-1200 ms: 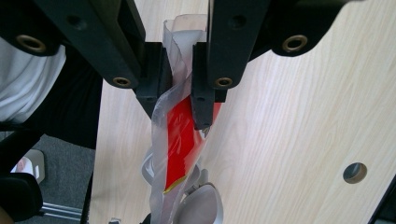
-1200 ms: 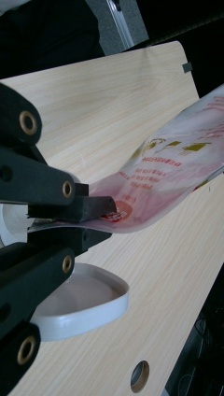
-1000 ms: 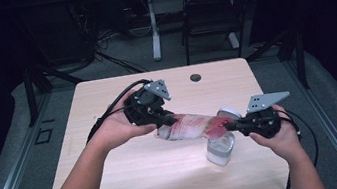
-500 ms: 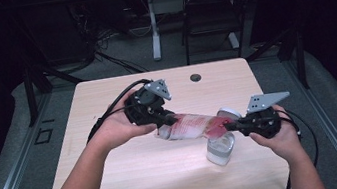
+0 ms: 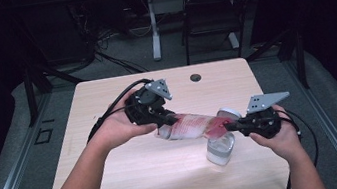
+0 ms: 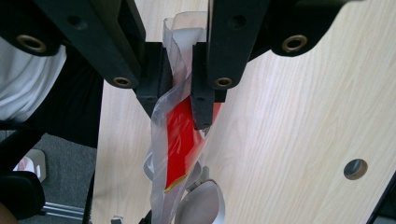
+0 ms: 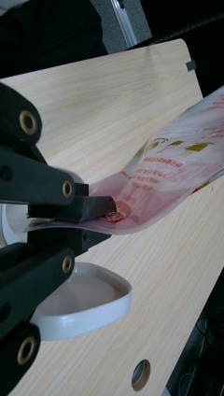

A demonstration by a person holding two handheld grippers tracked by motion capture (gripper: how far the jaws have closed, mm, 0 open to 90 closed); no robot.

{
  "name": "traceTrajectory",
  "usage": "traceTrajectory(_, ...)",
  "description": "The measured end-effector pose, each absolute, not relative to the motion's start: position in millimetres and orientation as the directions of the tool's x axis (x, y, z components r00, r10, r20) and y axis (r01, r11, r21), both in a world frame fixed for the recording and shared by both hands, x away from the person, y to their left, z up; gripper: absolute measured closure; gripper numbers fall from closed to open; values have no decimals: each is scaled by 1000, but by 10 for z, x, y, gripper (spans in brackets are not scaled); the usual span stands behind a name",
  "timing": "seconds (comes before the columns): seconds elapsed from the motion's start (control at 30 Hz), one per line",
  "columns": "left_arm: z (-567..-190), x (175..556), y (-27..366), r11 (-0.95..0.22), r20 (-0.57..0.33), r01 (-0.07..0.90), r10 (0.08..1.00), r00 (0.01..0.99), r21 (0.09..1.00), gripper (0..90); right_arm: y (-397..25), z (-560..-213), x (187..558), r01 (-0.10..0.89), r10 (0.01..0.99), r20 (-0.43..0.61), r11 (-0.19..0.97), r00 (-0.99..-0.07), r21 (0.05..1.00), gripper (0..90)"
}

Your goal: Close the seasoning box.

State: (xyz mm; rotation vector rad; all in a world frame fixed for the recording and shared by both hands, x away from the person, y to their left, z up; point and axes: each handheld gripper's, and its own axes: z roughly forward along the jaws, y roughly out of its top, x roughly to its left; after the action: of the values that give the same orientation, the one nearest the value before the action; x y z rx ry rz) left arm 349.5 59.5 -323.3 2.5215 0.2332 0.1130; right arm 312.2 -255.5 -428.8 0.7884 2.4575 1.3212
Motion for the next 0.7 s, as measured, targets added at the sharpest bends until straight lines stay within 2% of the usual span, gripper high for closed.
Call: traceTrajectory(0.7,-3211,3488,560,-810,34,134,186,982,571,806,-2559,-4290,3124,349,565,41,450,-824,822,879)
